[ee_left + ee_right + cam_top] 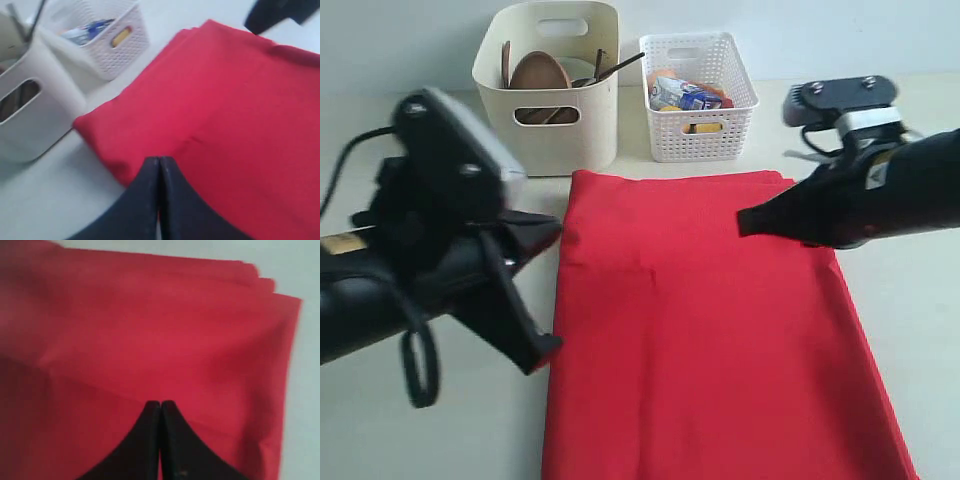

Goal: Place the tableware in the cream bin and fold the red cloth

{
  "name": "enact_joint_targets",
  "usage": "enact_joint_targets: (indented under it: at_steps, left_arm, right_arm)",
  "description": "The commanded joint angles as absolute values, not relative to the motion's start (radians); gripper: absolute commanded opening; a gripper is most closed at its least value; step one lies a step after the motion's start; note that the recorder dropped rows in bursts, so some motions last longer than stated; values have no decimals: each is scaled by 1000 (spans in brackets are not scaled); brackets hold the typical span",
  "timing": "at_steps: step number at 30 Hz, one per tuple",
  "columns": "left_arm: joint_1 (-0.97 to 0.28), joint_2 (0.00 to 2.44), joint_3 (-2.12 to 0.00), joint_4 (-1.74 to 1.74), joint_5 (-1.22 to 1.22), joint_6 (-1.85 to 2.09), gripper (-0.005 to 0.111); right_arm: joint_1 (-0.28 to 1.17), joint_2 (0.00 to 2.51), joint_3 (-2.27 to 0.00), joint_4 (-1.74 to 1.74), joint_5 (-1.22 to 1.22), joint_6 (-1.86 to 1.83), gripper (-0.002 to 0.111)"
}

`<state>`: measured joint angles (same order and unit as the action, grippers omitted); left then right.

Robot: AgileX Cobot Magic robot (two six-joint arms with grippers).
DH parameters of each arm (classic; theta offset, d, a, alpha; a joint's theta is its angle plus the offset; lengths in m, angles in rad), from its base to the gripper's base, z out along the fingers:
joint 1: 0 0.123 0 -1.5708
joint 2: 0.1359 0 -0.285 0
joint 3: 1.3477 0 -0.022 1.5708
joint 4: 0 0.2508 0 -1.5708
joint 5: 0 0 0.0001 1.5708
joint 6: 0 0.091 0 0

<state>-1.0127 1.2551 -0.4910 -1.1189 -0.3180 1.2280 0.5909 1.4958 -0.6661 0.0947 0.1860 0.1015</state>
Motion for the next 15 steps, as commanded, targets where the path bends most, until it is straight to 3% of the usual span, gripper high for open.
enact_joint_targets:
  at_steps: [1, 9, 15]
  left_arm:
    - [-1006, 1086, -349, -1215, -488, 1157, 1]
    - [-1006, 903, -235, -1215, -527, 1090, 1]
    - [-1006, 894, -233, -1209, -519, 1090, 1]
  right_arm:
    - [698, 1612, -734, 195, 171, 0, 0]
    - [739, 1839, -810, 190, 170, 0, 0]
    - [726, 1870, -804, 117, 222, 5, 0]
